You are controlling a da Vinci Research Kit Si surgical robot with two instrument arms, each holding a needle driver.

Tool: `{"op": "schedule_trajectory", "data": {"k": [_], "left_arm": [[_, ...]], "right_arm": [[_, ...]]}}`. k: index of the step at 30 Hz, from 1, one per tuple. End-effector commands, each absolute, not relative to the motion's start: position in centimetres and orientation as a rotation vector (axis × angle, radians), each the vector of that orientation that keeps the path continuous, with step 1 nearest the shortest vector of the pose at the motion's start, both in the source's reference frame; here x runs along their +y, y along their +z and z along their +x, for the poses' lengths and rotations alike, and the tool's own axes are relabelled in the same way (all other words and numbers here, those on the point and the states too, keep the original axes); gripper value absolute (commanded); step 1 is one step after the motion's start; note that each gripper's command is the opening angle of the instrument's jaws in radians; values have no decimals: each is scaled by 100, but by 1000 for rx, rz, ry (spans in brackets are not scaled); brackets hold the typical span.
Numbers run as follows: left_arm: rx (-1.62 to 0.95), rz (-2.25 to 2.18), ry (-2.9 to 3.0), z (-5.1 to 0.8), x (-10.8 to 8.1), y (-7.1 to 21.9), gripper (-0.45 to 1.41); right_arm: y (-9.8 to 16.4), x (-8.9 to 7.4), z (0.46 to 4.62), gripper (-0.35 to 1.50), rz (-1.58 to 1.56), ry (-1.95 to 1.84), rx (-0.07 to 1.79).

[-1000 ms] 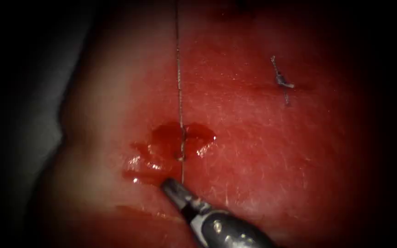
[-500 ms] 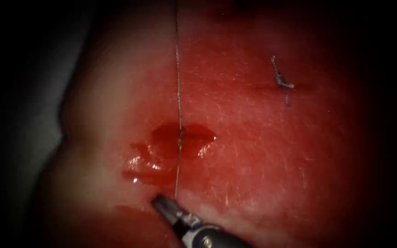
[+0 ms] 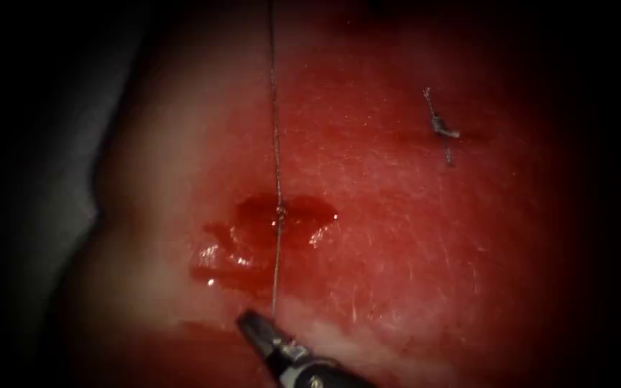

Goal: Wound Closure

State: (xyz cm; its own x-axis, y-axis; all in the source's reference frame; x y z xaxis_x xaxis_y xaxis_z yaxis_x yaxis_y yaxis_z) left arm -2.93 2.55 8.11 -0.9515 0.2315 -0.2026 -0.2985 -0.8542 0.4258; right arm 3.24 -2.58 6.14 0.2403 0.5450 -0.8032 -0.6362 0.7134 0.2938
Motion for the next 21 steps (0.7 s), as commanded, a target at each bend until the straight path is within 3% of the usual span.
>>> {"op": "schedule_trajectory", "data": {"k": [1, 11, 21], "left_arm": [[676, -210, 2776, -300, 261, 814, -45], [666, -223, 2767, -295, 257, 811, -45], [407, -283, 2747, -284, 223, 792, -45]], "right_arm": [[619, -263, 330, -35, -96, 810, 1054], [622, -267, 329, -35, -84, 800, 1040], [618, -260, 326, -35, -30, 811, 1075]]}}
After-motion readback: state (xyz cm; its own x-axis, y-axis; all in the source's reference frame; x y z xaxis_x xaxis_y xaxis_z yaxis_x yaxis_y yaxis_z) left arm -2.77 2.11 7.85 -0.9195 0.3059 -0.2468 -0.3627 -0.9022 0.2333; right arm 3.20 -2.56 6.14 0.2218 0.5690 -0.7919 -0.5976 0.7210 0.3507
